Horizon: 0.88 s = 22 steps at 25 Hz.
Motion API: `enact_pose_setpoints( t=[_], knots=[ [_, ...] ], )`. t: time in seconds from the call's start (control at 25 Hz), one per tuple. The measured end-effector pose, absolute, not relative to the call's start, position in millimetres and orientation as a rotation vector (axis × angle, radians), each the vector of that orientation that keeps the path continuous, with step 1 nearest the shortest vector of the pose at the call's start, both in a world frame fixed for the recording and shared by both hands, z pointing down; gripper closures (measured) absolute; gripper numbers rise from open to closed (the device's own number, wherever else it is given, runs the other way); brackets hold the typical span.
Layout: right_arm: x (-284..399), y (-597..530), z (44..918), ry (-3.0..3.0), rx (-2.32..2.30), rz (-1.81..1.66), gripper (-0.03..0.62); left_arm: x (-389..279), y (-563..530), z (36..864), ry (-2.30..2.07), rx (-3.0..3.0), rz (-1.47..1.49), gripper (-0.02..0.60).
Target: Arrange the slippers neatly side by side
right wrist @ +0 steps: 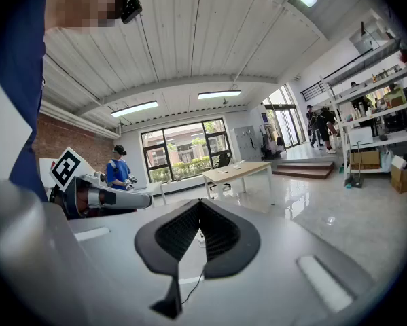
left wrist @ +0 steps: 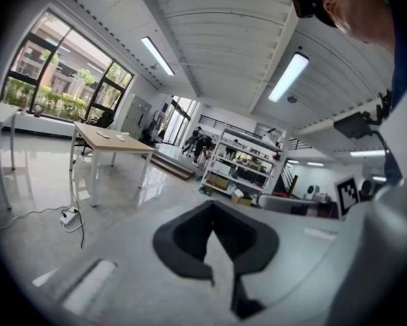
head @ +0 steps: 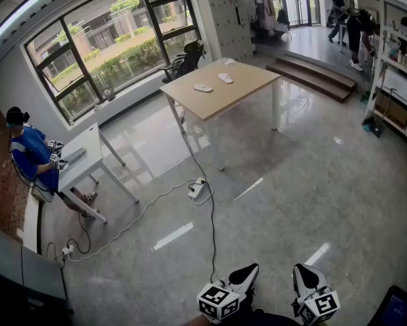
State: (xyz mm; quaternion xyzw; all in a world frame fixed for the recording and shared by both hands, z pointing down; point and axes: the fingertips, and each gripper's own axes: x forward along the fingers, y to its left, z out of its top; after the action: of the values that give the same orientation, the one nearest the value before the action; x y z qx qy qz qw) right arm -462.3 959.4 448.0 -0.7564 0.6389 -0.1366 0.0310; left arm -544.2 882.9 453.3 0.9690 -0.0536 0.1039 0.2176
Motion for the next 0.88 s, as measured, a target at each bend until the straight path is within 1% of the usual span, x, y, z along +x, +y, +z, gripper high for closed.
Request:
enact_pose_setpoints(
  t=[0.28, 0.48, 0.88],
  knots=[
    [-425, 921, 448, 1.895, -2.413, -0.460, 0.583, -501, 843, 459, -0.068, 2.666, 0.320, 0.580],
    [-394, 871, 445, 1.863, -2.466, -0.478, 0.583, -475, 789, 456, -0.039, 2.656, 0.283, 0.580],
    [-363, 778, 442, 1.874, -2.486, -0.429, 0.583, -450, 697, 466, -0.088, 2.613, 0.264, 0.580]
  ],
)
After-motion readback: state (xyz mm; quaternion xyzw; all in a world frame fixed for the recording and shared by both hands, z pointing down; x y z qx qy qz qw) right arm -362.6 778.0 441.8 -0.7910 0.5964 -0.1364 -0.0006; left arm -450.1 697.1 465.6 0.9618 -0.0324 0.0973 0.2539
